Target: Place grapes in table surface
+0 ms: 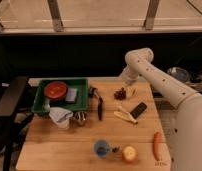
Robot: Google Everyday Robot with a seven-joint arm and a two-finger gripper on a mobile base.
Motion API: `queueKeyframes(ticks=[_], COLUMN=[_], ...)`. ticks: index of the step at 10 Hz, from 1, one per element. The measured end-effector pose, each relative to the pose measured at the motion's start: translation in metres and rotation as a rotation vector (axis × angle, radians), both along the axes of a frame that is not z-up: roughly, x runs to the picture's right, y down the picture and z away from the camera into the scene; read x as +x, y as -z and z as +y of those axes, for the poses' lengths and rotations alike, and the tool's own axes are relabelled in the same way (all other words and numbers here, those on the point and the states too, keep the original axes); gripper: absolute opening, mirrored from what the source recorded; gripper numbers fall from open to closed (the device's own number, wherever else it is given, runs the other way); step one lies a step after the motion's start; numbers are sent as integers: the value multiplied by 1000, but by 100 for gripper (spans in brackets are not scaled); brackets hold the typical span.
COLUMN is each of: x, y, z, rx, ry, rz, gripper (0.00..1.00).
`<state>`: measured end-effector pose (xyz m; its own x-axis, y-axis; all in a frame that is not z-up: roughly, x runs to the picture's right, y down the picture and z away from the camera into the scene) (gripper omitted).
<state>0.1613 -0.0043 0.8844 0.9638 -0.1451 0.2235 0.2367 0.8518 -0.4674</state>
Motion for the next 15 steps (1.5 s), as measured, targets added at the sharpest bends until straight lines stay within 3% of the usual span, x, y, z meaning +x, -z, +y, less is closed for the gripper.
queueKeyframes(ticks=[4,8,11,15], x=[-10,-15,0,33], y=[-40,-87,-98,-84], z=[17,43,48,40], rx=[-7,-93,-129,-104], ry=[-7,-36,-75,-122], rz=[16,-4,-3,5], gripper=[80,77,48,6])
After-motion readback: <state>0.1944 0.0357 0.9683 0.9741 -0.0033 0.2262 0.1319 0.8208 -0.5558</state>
